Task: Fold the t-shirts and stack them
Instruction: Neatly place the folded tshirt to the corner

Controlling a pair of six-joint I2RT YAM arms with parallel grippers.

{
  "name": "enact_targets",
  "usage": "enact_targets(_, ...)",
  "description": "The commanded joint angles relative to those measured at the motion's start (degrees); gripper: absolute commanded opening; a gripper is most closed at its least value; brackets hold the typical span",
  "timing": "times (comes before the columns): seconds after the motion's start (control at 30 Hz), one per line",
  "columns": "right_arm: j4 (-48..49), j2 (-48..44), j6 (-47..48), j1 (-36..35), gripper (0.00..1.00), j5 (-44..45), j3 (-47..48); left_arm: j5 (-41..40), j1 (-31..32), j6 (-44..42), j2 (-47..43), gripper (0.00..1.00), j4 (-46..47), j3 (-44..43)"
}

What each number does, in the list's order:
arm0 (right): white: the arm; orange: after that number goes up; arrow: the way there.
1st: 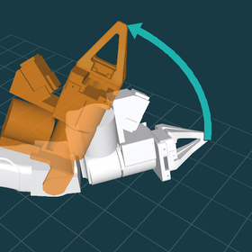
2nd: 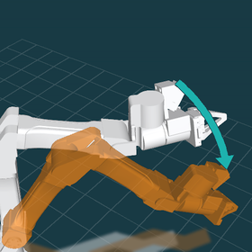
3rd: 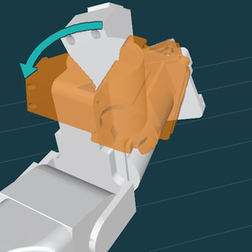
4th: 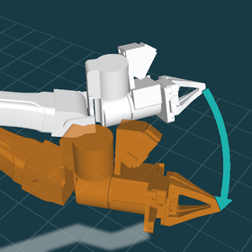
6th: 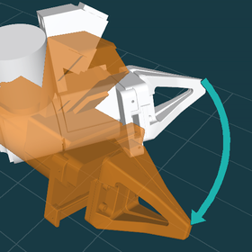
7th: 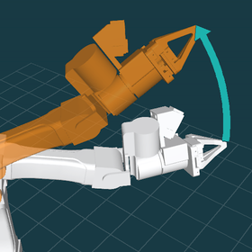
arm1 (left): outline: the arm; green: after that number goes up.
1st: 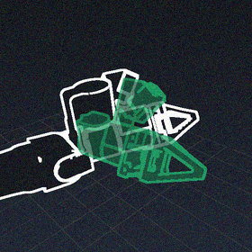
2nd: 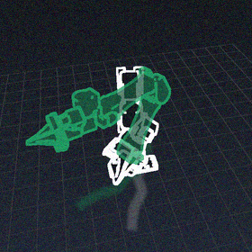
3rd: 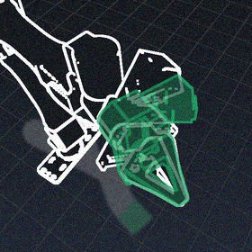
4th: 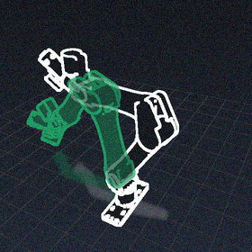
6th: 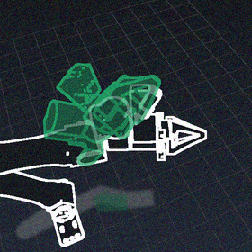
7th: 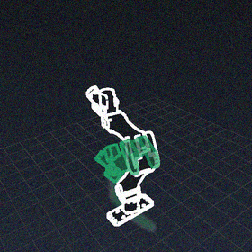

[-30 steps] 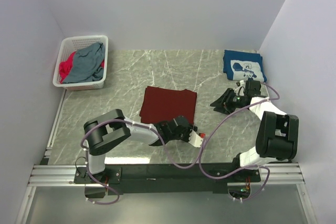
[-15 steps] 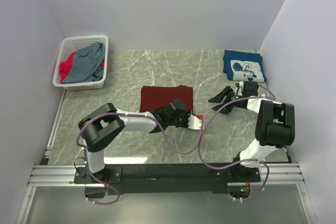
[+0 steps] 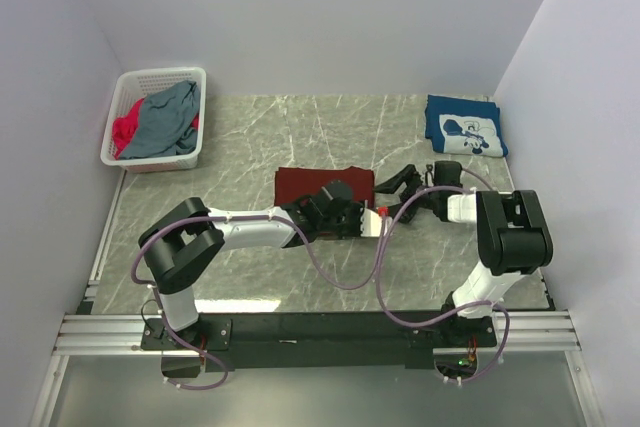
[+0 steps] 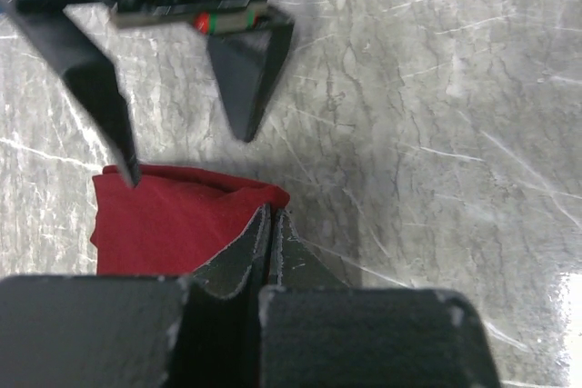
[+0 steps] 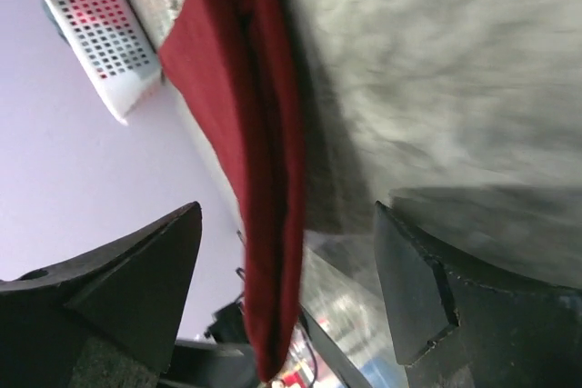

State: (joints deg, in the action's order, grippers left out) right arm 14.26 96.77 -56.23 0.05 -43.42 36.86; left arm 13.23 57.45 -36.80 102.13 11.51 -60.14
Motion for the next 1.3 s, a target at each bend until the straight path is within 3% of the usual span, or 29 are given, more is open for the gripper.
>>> enact_targets(0.0, 9.02, 0.69, -6.43, -3.39, 0.82, 4.48, -0.74, 0.92, -0.06, 1.73, -1.05, 0.00, 0.27, -2.70)
enact_targets(0.13, 8.59, 2.10, -6.35, -4.45, 0.66, 8.16, -0.21, -0.13, -0.06, 3.56, -0.79, 0.01, 0.18, -4.19)
enact_targets(0.33, 8.94, 5.35, -7.75, -6.03, 0.58, 9.67, 1.28, 0.30, -0.06, 4.98, -1.23, 0.00, -0.08, -4.37)
enact_targets(0.5, 9.47, 8.60, -9.25, -6.73, 0.57, 13.09, 3.91, 0.30, -0.06, 4.98, -0.79, 0.00, 0.09, -4.46)
enact_targets(0.7, 7.63, 9.23, -10.04, -7.35, 0.49, 17.39, 4.80, 0.12, -0.06, 5.07, 0.18, 0.00, 0.80, -4.81)
enact_targets(1.27, 4.63, 13.62, -11.18, -11.04, 0.40, 20.31, 9.10, 0.91, -0.50, 7.88, 1.67, 0.00, 2.82, -6.48)
